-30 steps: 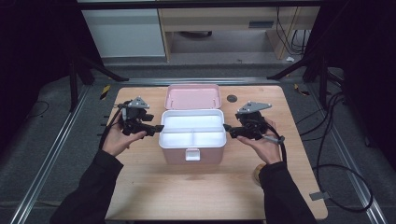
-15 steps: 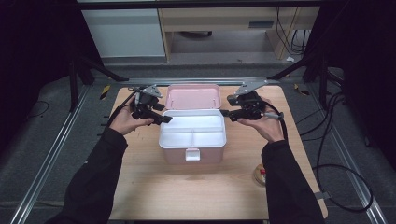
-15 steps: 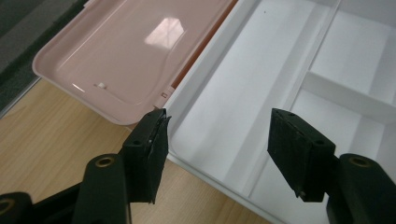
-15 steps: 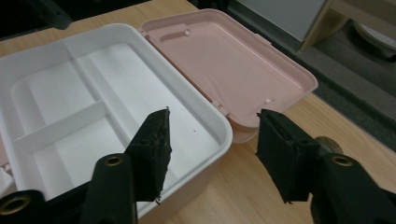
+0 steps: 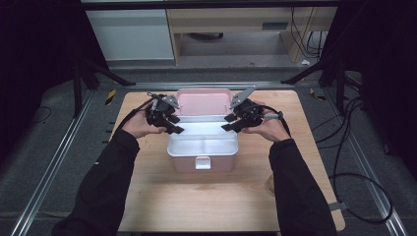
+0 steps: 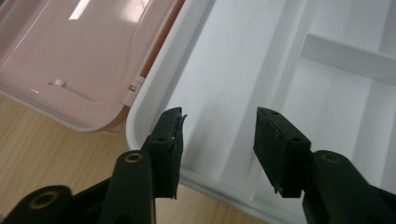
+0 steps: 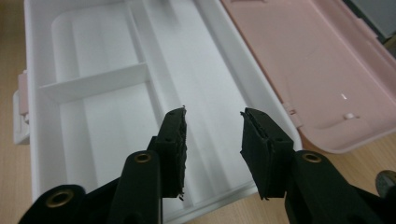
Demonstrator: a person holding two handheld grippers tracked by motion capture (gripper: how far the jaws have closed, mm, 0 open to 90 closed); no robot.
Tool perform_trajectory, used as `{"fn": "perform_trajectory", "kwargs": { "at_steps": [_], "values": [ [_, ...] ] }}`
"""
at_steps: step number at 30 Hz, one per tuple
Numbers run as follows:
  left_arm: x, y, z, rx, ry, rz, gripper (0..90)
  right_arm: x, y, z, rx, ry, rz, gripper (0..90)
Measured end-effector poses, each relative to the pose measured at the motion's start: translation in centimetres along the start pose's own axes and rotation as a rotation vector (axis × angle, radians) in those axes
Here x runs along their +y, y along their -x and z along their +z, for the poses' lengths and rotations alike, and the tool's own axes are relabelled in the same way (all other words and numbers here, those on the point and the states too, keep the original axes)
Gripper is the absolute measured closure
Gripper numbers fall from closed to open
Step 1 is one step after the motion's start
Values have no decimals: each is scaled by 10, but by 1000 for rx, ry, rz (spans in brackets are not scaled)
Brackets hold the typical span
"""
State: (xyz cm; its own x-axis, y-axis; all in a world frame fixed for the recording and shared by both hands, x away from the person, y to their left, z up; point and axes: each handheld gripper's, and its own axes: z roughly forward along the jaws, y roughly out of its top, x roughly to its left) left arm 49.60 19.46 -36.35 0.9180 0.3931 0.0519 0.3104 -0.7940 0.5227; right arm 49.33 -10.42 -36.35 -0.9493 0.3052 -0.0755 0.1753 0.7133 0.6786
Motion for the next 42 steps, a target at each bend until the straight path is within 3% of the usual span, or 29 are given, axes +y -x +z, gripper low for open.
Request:
{"fn": "perform_trajectory", "kwargs": {
  "at_steps": [5,8,12,14,17,22,24,29,38,42],
  "values": [
    [-3,-1,1,-39,2,24,608,2,1,8,35,-85,-43,663],
    [-4,-1,-5,-60,14,31,595,2,0,9,70,-98,-35,670],
    [-5,2,-9,-71,13,47,581,3,-3,8,80,-103,-40,667],
    [-5,5,-7,-78,-12,72,583,4,-4,7,90,-105,-45,671],
    [-5,8,-1,-91,-59,103,600,4,-7,10,102,-153,-68,683],
    [-5,8,4,-113,-89,114,674,-1,-6,16,118,-226,-85,720],
    [-4,7,5,-121,-104,123,680,-1,-6,17,121,-227,-87,725],
    [4,9,12,-98,-180,161,715,3,-5,20,132,-273,-93,779],
    [4,7,13,-119,-175,193,754,5,-2,25,138,-295,-90,836],
    [5,7,14,-135,-182,204,843,7,1,27,156,-316,-70,845]
  ]
}}
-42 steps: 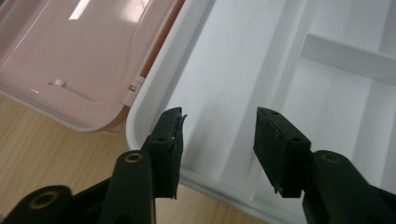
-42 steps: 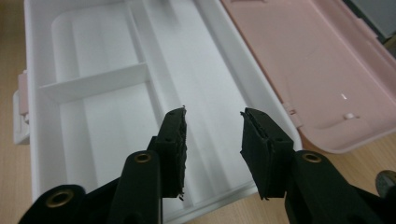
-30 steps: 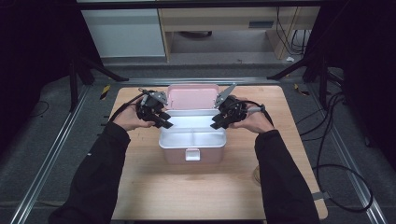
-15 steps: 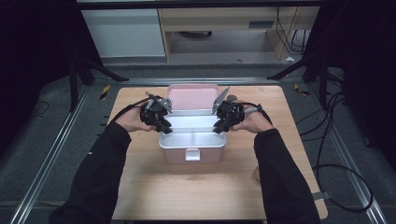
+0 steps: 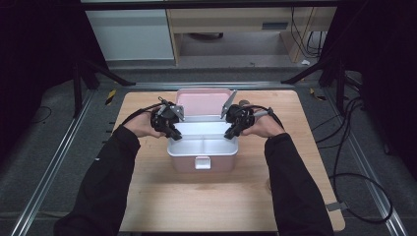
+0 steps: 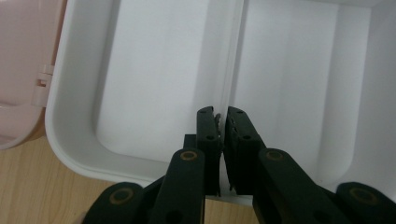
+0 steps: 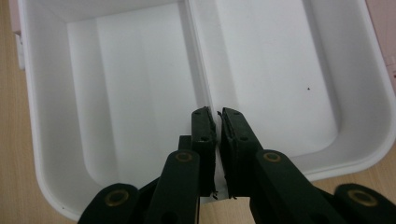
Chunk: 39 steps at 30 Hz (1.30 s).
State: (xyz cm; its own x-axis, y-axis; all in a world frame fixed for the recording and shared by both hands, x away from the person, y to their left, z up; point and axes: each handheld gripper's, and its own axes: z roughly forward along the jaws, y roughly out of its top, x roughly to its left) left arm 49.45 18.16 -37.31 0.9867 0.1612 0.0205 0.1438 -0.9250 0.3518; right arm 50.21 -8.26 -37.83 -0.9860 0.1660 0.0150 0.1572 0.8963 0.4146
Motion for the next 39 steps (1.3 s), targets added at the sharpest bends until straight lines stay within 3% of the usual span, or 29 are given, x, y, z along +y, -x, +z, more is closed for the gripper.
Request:
{"fn": "perform_trajectory", "kwargs": {
  "at_steps": [4,9,15,18,22,26,31,35,39],
  "values": [
    [1,-3,0,-21,-3,6,854,1,0,-1,-1,-7,-3,850],
    [6,-2,1,1,-27,26,853,-2,1,-2,7,3,-5,857],
    [9,-3,0,-8,8,16,853,-8,-1,-7,2,23,3,863],
    [13,-1,-4,1,-5,42,861,-10,-2,-11,-16,34,-9,861],
    [15,1,-14,14,30,36,863,-8,-4,-22,-45,43,-17,859],
    [19,4,-28,37,29,56,862,-4,-10,-36,-67,70,-36,863],
    [21,22,-44,43,50,82,869,0,-25,-54,-81,82,-60,865],
    [24,43,-54,68,23,113,871,1,-45,-64,-83,79,-80,870],
    [28,64,-62,88,8,117,870,-3,-63,-70,-93,91,-93,873]
  ]
}}
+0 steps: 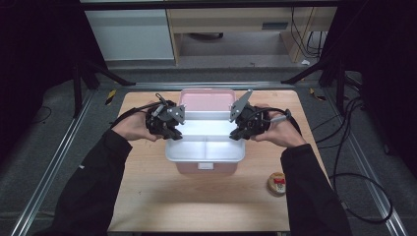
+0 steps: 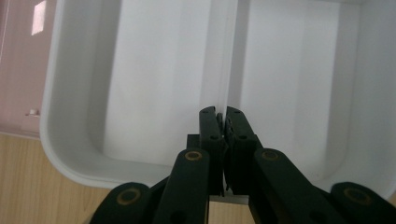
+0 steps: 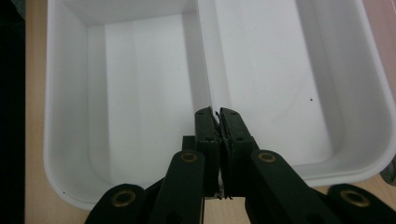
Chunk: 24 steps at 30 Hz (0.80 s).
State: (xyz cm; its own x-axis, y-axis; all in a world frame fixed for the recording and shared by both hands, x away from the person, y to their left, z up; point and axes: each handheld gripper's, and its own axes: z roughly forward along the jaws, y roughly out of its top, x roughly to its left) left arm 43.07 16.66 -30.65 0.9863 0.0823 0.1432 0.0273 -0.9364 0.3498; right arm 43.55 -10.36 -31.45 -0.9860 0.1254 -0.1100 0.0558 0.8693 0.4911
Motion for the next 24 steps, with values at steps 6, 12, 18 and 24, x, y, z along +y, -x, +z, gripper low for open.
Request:
{"fn": "perform_trajectory", "kwargs": {
  "at_steps": [6,12,18,24],
  "values": [
    [1,26,-3,-28,12,-5,865,-3,-31,-10,7,-9,-1,879],
    [-4,57,-8,-52,30,1,871,-6,-62,-13,16,3,-16,884],
    [-8,82,-10,-53,16,8,870,-7,-89,-10,34,9,-30,891],
    [-20,103,9,-84,21,-6,873,-16,-109,13,67,-10,-26,892]
  ]
}}
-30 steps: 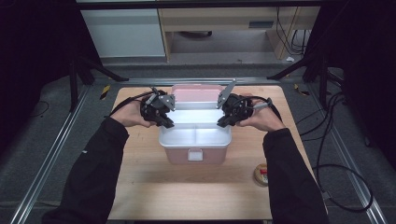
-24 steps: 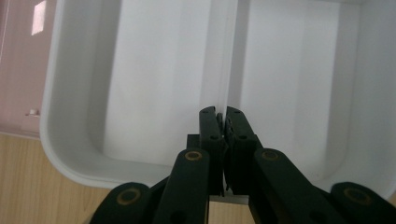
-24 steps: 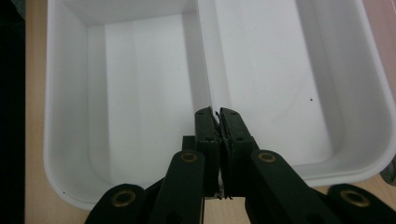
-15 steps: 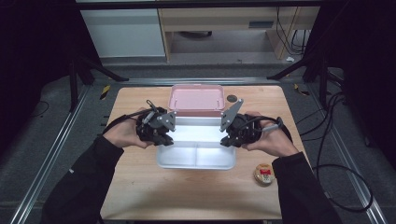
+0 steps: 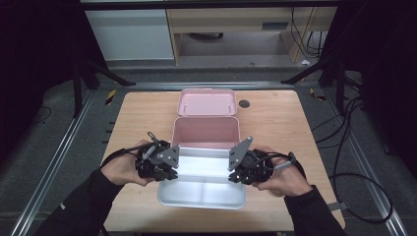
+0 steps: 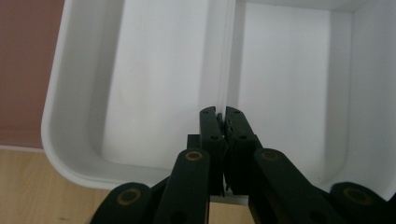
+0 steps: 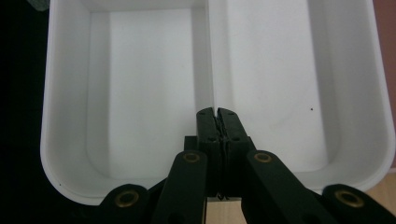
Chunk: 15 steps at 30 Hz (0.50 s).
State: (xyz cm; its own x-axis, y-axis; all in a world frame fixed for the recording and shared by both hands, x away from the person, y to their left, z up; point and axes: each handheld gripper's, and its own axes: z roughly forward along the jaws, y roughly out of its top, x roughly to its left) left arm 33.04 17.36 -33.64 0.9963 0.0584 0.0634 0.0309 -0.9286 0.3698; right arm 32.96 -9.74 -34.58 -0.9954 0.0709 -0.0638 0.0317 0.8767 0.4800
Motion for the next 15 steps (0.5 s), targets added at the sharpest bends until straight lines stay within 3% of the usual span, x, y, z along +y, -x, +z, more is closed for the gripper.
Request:
{"fn": "perform_trajectory", "kwargs": {
  "at_steps": [6,11,12,15],
  "values": [
    [-11,19,26,-40,0,-14,883,-11,-13,21,44,-25,9,887],
    [-21,23,55,-74,-11,-28,883,-23,-20,47,70,-46,28,886],
    [-23,22,62,-72,-21,-15,886,-25,-20,51,66,-50,28,882],
    [-26,21,80,-70,-26,-37,886,-34,-16,70,69,-56,50,876]
  ]
}}
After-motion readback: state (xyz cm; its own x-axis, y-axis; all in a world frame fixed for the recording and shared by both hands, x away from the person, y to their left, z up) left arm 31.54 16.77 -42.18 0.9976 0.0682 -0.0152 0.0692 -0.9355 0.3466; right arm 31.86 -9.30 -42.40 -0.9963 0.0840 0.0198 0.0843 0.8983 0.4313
